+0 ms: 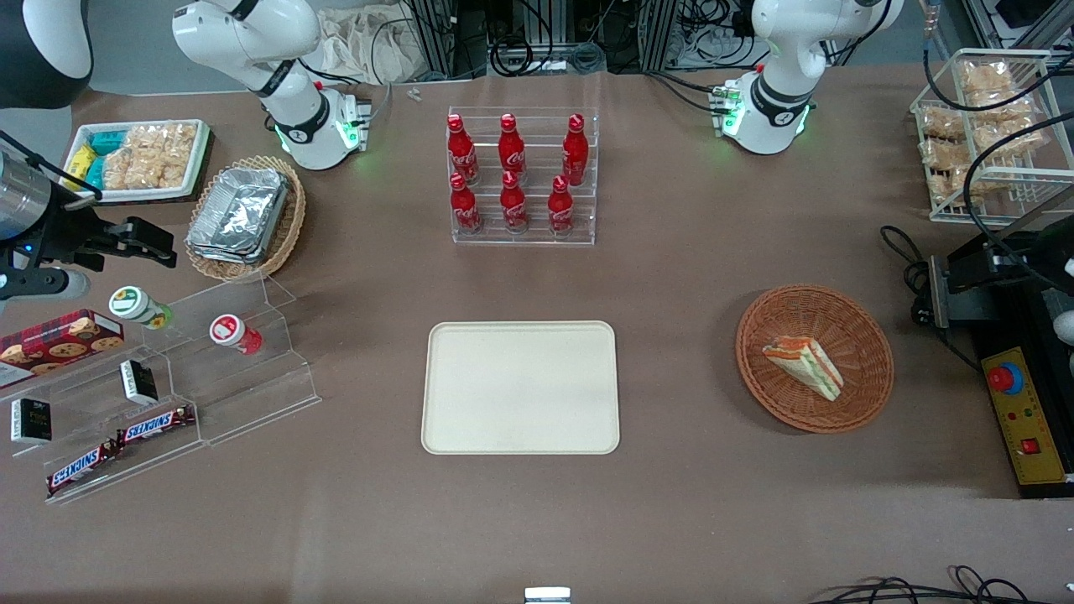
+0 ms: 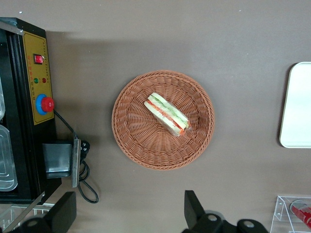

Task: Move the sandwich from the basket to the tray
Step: 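Move the left gripper down over the sandwich in the wicker basket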

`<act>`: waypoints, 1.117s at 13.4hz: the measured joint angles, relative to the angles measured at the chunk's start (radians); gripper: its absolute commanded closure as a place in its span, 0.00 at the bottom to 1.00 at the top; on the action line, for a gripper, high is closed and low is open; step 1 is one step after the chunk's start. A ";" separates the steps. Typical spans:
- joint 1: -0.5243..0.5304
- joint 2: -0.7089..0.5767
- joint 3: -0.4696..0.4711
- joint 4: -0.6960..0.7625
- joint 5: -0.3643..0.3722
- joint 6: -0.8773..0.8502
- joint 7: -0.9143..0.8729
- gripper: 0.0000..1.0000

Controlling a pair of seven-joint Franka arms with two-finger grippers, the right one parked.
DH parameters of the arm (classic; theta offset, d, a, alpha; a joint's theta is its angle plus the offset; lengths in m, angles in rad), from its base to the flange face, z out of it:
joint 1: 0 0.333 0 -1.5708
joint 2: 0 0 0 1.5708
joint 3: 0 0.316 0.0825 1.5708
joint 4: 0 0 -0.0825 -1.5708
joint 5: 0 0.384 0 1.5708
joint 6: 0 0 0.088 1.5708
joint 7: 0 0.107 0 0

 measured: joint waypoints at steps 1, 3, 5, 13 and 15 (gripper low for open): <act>0.000 0.000 0.000 -0.001 0.000 0.000 0.000 0.00; -0.001 0.000 0.000 -0.004 0.000 0.000 0.002 0.00; -0.003 0.003 0.000 -0.010 0.000 0.000 0.004 0.00; -0.011 0.067 0.002 -0.233 0.000 0.179 -0.020 0.00; -0.014 0.066 0.001 -0.239 0.000 0.181 -0.092 0.00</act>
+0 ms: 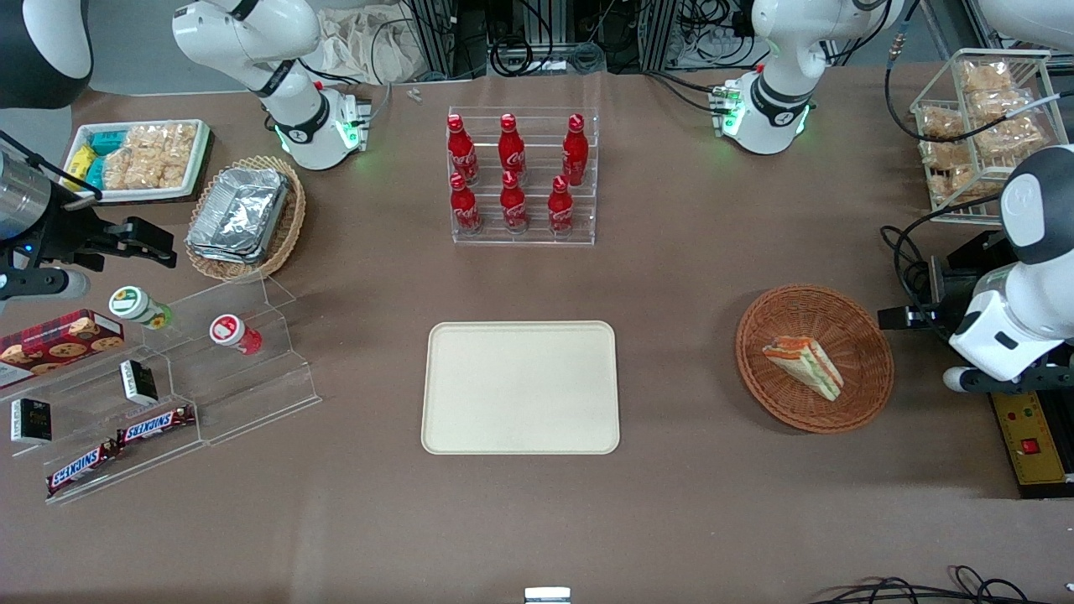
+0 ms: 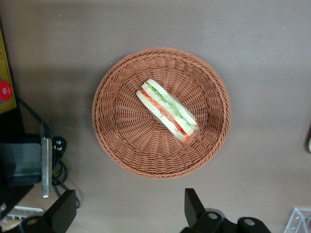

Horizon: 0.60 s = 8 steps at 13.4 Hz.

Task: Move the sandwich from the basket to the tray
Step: 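Move the left gripper down over the sandwich in the wicker basket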

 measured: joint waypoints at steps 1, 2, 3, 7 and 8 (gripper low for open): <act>-0.002 -0.002 -0.004 0.000 0.000 0.000 -0.030 0.00; -0.006 -0.002 -0.011 -0.003 -0.001 -0.001 -0.051 0.01; -0.010 -0.003 -0.013 -0.017 -0.004 -0.002 -0.061 0.01; -0.015 -0.002 -0.015 -0.167 -0.023 0.159 -0.165 0.01; -0.015 0.000 -0.018 -0.220 -0.025 0.250 -0.237 0.01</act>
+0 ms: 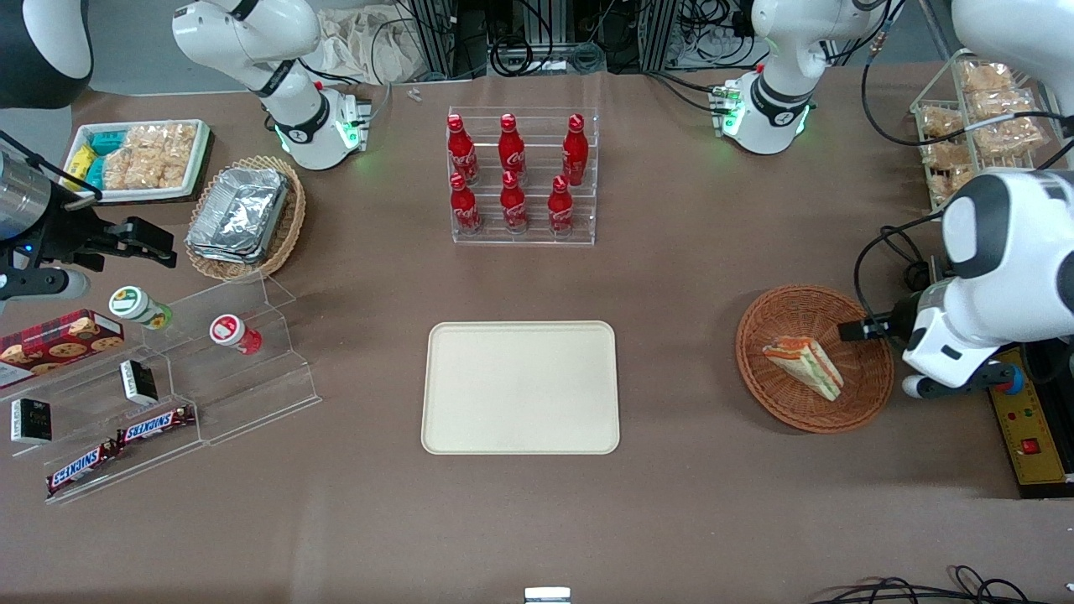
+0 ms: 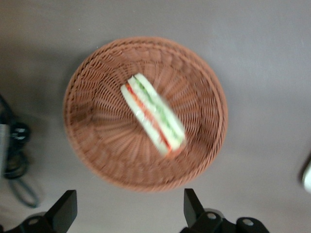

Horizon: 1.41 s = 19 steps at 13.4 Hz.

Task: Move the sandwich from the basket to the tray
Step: 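Move the left gripper down over the sandwich in the wicker basket, then close the left gripper on the wrapped sandwich's edge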

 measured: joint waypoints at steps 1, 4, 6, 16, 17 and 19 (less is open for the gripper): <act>0.000 0.001 -0.005 -0.050 -0.001 0.086 -0.079 0.02; 0.000 0.005 -0.010 -0.154 -0.001 0.247 -0.269 0.02; 0.001 0.017 -0.010 -0.200 -0.001 0.307 -0.333 0.02; 0.006 0.101 -0.006 -0.286 -0.001 0.522 -0.435 0.13; 0.007 0.106 -0.006 -0.293 -0.001 0.535 -0.443 0.15; 0.007 0.115 -0.006 -0.295 -0.001 0.549 -0.467 0.41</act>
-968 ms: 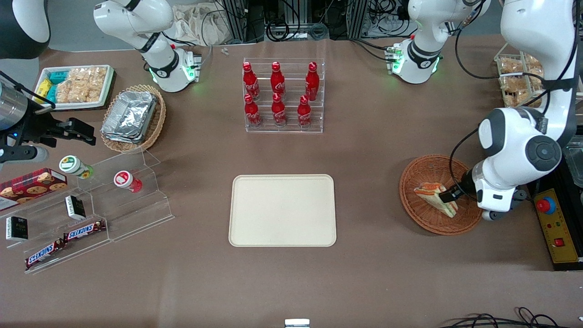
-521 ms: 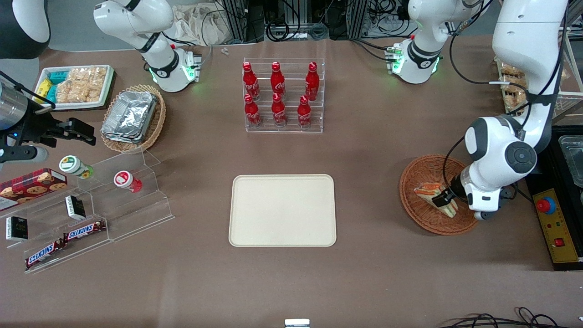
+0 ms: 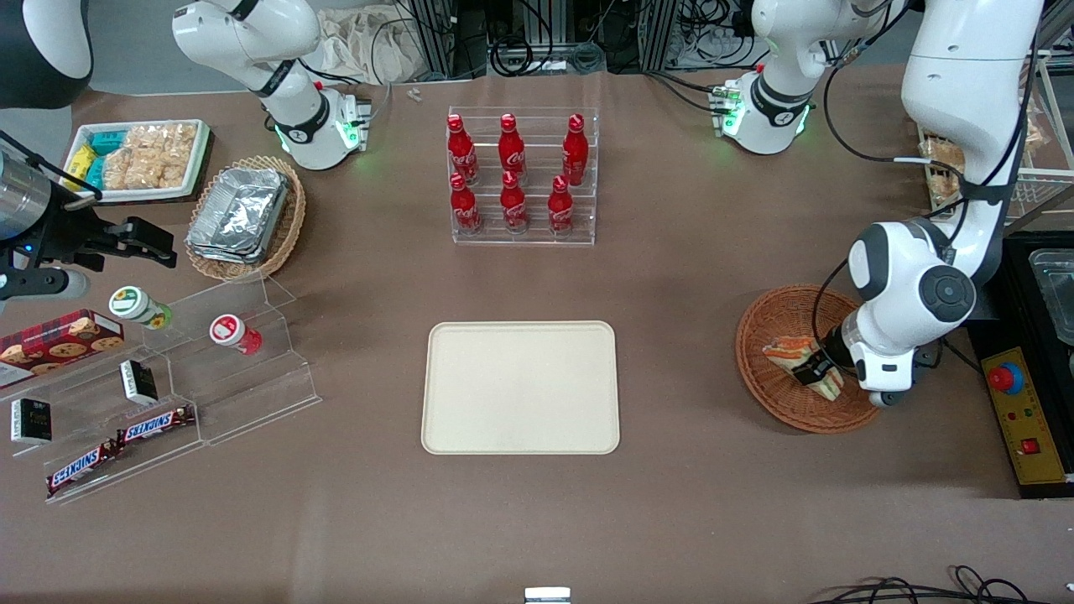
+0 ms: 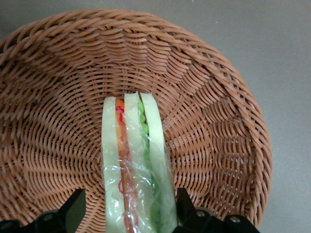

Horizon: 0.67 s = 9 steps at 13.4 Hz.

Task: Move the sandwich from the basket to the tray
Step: 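Close the left gripper on the wrapped sandwich's edge, then lift the sandwich and carry it over the cream tray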

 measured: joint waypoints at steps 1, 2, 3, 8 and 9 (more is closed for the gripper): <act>0.000 0.000 0.000 0.001 0.000 0.002 -0.016 0.60; 0.000 0.000 0.000 0.005 0.000 0.000 -0.025 0.79; 0.000 0.000 0.000 0.009 0.000 -0.005 -0.028 0.95; -0.002 -0.006 -0.003 0.113 0.001 -0.235 -0.028 1.00; -0.004 -0.014 -0.007 0.156 0.001 -0.312 -0.023 1.00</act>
